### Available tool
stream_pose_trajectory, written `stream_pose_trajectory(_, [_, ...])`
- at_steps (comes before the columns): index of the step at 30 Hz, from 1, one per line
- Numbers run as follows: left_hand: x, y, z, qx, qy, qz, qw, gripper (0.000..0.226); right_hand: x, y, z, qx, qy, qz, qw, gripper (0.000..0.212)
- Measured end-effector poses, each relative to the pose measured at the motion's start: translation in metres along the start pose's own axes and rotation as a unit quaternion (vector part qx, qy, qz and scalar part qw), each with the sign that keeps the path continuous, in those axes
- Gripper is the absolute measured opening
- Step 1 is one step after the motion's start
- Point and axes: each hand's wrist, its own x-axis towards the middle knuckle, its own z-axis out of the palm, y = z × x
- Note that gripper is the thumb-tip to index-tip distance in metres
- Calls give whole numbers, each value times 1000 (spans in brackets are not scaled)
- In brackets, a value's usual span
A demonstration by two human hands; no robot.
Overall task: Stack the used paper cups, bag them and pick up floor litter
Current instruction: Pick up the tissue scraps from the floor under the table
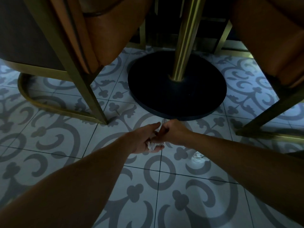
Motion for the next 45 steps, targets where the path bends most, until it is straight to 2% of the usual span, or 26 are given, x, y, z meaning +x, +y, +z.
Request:
stream_pose_trajectory(4, [8,-3,-4,64,13,7,998,50,-7,1,-5,26,-25,-35,999,18])
stream_pose_trajectory(9, [8,-2,-2,117,57,52,990,43,-11,10,-16,54,-36,-17,998,13])
stream_pose_trajectory(15, [15,-2,-6,68,113,94,987,49,-11,60,-41,-50,46,56,996,20])
stream_pose_trajectory(18, [16,-1,-8,63,133,102,984,50,-17,83,-50,-155,62,59,984,19])
stream_pose_trajectory(20, [17,-2,-10,76,135,97,983,52,-28,93,-54,-300,14,35,953,18])
stream_pose_trajectory(22, [19,-2,-12,58,138,91,985,53,-39,102,-55,-426,-55,9,903,12])
stream_pose_trajectory(25, [21,-1,-13,14,140,92,986,53,-45,117,-49,-527,-116,-25,841,39])
stream_pose_trajectory(29, [23,-1,-14,0,152,88,984,55,-47,125,-40,-628,-146,-93,758,49])
stream_pose_trajectory(36, [26,-4,-19,9,179,81,980,59,-50,128,-24,-645,-124,-124,744,44])
stream_pose_trajectory(41, [29,-7,-24,19,178,69,981,60,-46,132,-22,-651,-161,-132,730,36])
stream_pose_trajectory(43, [29,-8,-24,28,181,64,981,60,-45,132,-23,-637,-184,-119,739,34])
stream_pose_trajectory(45, [31,-9,-23,41,186,61,980,60,-43,128,-23,-607,-196,-98,764,33])
